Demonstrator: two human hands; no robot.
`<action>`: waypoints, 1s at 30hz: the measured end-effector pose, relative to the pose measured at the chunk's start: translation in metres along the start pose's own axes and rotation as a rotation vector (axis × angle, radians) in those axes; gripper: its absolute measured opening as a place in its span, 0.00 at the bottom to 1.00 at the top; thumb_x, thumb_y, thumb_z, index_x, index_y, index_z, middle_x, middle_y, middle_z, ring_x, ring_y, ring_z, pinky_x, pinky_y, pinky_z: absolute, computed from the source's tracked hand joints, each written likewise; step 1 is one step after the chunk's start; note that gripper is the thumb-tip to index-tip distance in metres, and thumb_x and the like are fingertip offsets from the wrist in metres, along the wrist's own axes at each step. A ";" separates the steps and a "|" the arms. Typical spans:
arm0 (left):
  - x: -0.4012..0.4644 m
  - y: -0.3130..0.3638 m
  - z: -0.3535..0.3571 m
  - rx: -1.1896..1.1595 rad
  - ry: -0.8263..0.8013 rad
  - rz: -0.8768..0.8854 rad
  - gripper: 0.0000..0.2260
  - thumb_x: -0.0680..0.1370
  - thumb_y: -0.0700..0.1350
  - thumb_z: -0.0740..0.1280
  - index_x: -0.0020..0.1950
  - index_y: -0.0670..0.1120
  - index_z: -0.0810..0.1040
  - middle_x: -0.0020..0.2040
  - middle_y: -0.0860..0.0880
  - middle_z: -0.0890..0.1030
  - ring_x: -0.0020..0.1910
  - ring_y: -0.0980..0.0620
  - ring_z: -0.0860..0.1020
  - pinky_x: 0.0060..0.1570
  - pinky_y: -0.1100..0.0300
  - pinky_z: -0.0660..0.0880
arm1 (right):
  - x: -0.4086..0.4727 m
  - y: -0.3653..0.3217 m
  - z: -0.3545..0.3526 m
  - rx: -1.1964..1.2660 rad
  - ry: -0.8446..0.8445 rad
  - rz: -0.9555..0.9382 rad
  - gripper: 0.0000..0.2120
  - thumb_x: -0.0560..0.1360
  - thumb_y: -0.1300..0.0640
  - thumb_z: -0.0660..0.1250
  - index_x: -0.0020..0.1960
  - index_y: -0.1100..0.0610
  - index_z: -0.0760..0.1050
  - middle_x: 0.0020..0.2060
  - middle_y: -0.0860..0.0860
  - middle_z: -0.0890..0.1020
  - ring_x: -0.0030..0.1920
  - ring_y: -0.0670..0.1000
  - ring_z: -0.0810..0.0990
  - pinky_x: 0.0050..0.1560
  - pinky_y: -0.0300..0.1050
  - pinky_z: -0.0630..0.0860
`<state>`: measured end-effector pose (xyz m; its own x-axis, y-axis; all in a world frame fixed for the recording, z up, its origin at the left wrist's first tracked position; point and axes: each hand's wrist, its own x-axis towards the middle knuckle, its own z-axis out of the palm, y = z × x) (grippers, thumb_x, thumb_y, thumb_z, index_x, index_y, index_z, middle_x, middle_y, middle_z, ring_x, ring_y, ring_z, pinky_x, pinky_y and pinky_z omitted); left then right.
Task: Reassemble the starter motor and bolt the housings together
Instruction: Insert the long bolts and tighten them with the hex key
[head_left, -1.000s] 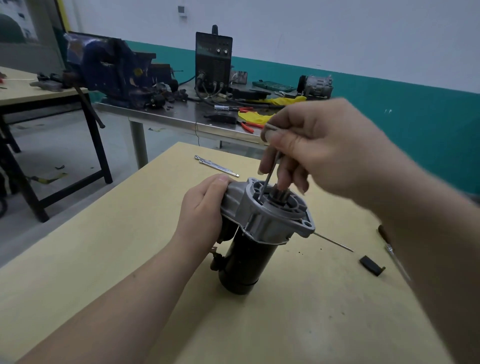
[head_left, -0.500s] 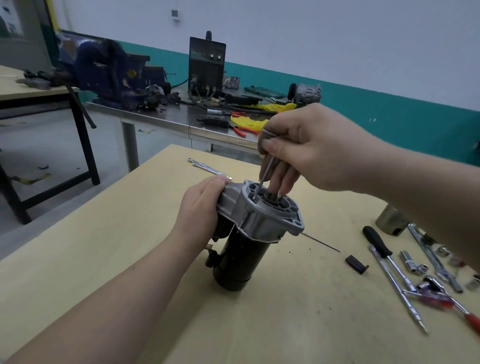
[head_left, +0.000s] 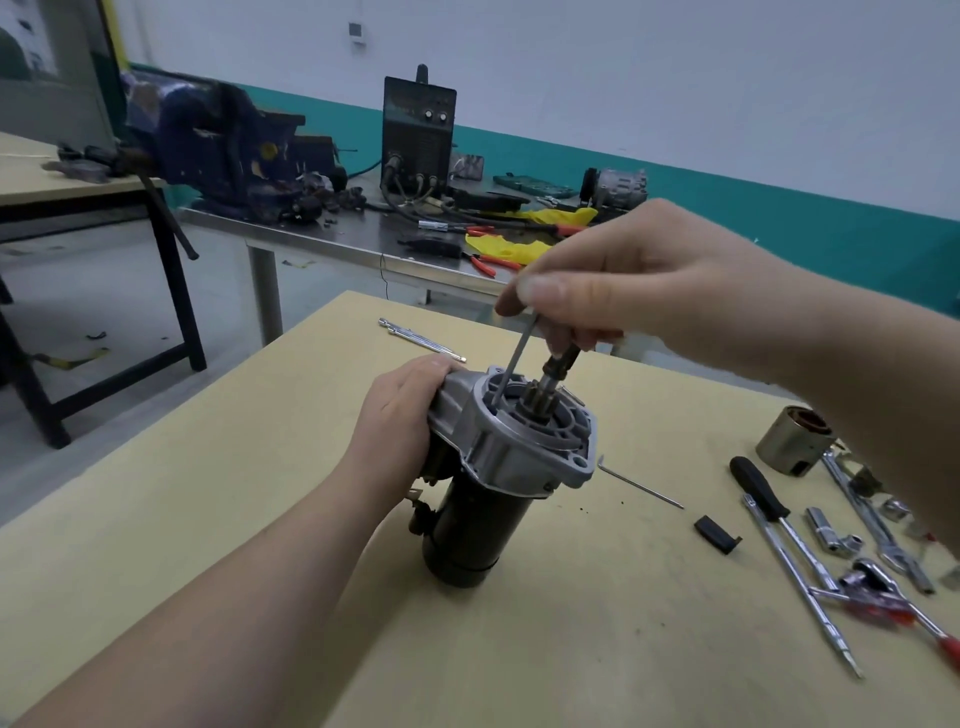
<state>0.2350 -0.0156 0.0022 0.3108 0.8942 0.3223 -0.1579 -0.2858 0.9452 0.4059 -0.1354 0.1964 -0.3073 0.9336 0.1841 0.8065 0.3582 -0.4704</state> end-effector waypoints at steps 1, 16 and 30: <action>0.000 0.000 0.001 -0.014 -0.004 -0.012 0.17 0.78 0.56 0.62 0.42 0.42 0.79 0.37 0.45 0.76 0.36 0.51 0.75 0.36 0.52 0.72 | -0.001 0.000 0.001 0.014 0.031 0.015 0.16 0.80 0.38 0.68 0.54 0.47 0.88 0.40 0.48 0.87 0.42 0.50 0.84 0.45 0.47 0.82; 0.003 0.002 0.003 -0.097 0.023 -0.134 0.16 0.73 0.62 0.66 0.37 0.51 0.79 0.34 0.50 0.76 0.33 0.53 0.75 0.31 0.58 0.74 | -0.007 0.010 -0.005 -0.204 0.190 -0.019 0.11 0.80 0.57 0.73 0.58 0.44 0.87 0.46 0.39 0.85 0.50 0.39 0.81 0.49 0.29 0.75; 0.004 0.002 0.004 -0.075 0.034 -0.131 0.16 0.70 0.64 0.68 0.35 0.52 0.74 0.33 0.49 0.71 0.32 0.52 0.71 0.34 0.55 0.69 | -0.014 0.006 0.011 0.020 0.240 -0.025 0.16 0.81 0.62 0.71 0.67 0.50 0.80 0.42 0.44 0.89 0.43 0.47 0.88 0.46 0.44 0.85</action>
<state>0.2395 -0.0138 0.0051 0.3012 0.9338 0.1932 -0.1881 -0.1405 0.9721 0.4092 -0.1463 0.1815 -0.1959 0.8978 0.3945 0.7894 0.3830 -0.4797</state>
